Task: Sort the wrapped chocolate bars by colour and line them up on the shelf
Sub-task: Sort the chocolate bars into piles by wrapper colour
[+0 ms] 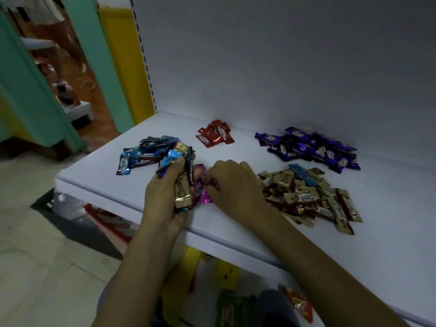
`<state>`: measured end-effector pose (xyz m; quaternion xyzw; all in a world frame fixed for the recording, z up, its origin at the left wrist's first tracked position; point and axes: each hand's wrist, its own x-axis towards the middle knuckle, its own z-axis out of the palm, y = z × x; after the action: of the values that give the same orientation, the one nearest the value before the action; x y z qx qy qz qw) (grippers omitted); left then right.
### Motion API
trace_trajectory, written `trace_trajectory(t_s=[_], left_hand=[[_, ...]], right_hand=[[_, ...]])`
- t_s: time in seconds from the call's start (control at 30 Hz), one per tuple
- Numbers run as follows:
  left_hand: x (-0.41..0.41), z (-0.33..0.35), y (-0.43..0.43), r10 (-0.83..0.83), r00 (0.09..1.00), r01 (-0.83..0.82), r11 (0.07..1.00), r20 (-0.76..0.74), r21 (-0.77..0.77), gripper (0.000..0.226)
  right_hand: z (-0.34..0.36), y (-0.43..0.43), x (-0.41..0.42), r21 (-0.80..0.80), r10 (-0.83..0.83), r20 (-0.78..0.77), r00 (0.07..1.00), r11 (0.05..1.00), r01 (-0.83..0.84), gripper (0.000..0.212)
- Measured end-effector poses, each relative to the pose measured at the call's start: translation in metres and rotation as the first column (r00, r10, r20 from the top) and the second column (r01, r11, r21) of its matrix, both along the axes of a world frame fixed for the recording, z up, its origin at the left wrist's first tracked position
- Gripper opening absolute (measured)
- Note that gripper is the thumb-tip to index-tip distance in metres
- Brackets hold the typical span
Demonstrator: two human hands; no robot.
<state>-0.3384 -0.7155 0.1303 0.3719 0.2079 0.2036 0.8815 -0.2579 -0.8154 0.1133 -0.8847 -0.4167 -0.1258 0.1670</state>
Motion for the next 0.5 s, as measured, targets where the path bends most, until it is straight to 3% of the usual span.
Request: trace_trajectory(t_s=[0.1,0.2,0.33,0.43,0.5], left_hand=[[0.003,-0.004,-0.003,-0.033,0.999,0.033,0.999,-0.011,0.026,0.022],[0.012,-0.003,-0.012,-0.074,0.997,0.074,0.995,0.003,0.06,0.021],[0.023,0.001,-0.03,-0.167,0.986,0.168,0.978,-0.012,0.124,0.016],[0.031,0.002,-0.046,-0.224,0.974,0.224,0.97,-0.011,0.099,0.018],[0.036,0.001,-0.054,-0.248,0.969,0.247,0.964,-0.007,0.098,0.018]], right_hand=[[0.003,-0.004,0.001,-0.015,0.053,-0.066,0.996,0.998,-0.054,0.02],[0.014,-0.016,0.005,0.133,0.057,-0.166,0.985,0.991,-0.035,0.012],[0.03,-0.067,0.034,0.274,-0.191,-0.094,0.977,0.939,0.21,0.014],[0.038,-0.11,0.063,0.073,-0.458,-0.071,0.886,0.884,0.462,0.021],[0.034,-0.124,0.074,-0.109,-0.546,-0.121,0.829,0.837,0.536,0.029]])
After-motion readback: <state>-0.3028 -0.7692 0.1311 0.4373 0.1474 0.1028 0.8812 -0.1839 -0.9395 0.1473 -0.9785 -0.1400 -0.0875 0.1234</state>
